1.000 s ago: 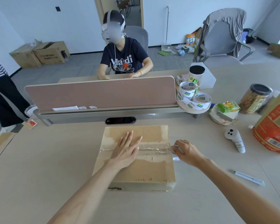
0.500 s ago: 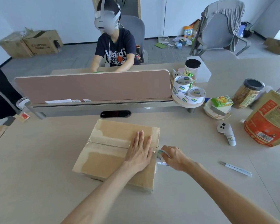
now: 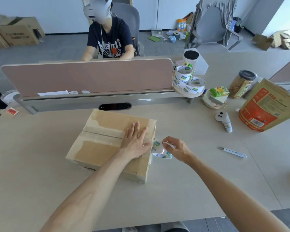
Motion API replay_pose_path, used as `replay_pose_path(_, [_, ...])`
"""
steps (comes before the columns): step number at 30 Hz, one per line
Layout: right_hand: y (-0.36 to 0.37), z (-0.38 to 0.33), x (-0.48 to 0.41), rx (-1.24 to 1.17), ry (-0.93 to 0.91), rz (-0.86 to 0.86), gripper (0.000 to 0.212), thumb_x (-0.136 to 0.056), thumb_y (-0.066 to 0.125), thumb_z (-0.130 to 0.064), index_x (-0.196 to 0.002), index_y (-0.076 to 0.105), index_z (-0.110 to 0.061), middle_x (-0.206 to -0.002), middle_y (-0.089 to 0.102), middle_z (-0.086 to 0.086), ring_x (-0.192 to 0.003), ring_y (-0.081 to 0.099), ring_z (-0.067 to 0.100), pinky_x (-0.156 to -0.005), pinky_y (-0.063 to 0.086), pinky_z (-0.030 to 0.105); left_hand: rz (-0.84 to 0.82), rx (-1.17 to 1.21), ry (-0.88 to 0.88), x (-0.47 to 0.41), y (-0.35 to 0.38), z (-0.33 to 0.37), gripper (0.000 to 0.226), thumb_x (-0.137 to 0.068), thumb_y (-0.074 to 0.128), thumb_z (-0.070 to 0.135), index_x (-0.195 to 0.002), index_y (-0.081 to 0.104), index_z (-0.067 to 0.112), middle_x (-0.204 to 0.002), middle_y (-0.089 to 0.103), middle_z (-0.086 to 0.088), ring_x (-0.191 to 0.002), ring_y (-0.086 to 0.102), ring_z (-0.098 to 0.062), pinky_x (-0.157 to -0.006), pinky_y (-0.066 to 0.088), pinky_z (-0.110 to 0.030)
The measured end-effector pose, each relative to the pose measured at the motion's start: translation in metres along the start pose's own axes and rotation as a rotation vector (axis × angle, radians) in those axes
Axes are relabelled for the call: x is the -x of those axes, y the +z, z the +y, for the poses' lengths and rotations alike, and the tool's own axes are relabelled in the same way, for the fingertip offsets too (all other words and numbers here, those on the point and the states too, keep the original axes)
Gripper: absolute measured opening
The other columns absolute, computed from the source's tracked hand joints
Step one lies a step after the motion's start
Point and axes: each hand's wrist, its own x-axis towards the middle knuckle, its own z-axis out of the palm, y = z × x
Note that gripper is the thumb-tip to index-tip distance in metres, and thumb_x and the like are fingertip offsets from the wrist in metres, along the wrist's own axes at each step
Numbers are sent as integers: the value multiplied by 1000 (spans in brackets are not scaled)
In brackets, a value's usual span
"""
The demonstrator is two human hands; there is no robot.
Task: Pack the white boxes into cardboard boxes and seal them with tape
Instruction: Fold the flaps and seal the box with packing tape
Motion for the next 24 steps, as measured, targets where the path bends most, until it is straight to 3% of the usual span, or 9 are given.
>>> replay_pose_path(4, [-1, 6, -2, -21, -62, -25, 14, -97, 57, -20, -93, 70, -24, -86, 68, -12, -74, 57, -1, -71, 42, 14, -45, 16, -102, 1, -9, 10, 78, -91, 41, 61, -154, 7, 31, -161, -17, -9, -149, -14, -27, -121, -1, -44])
replay_pose_path(7, [0, 13, -8, -7, -119, -20, 16, -95, 56, -13, -89, 71, -13, -81, 69, -1, -70, 56, 14, -65, 42, 14, -51, 39, -192, 2, -9, 24, 79, -89, 45, 59, -154, 6, 34, -161, -18, -9, -148, -15, -28, -121, 1, -44])
replay_pose_path(11, [10, 29, -19, 56, -148, -73, 25, -92, 57, -12, -67, 57, -11, -60, 42, 1, -61, 30, 13, -58, 37, 26, -4, 34, -317, 1, -2, 46, 80, -90, 46, 52, -154, 4, 31, -160, -18, -16, -148, -16, -30, -120, 2, -46])
replay_pose_path(15, [27, 42, -36, 62, -49, -212, 32, -89, 51, -33, -59, 45, -24, -59, 51, -5, -54, 42, 8, -54, 37, 22, 15, -29, -426, 5, 10, 63, 78, -95, 38, 52, -153, -10, 33, -159, -19, -19, -149, -12, -30, -121, 4, -45])
replay_pose_path(18, [26, 39, -41, -56, 28, -244, 28, -91, 57, -39, -64, 51, -31, -58, 52, -11, -57, 50, 11, -45, 36, 12, -13, -81, -464, 4, 15, 66, 80, -97, 35, 55, -151, -19, 31, -157, -24, -21, -148, -14, -33, -120, 1, -46])
replay_pose_path(21, [15, 47, -33, -202, 49, -233, 18, -93, 59, -38, -86, 62, -22, -71, 61, -6, -67, 58, 12, -46, 38, 11, -34, -92, -472, 2, 15, 68, 81, -98, 36, 51, -150, -22, 30, -155, -28, -21, -147, -19, -33, -120, -1, -47])
replay_pose_path(24, [17, 56, -31, -262, 20, -188, 18, -94, 58, -28, -87, 64, -13, -70, 63, 8, -65, 54, 16, -50, 39, 13, -38, -80, -472, 2, 16, 68, 83, -97, 40, 48, -150, -23, 30, -155, -30, -20, -146, -21, -33, -119, -3, -48])
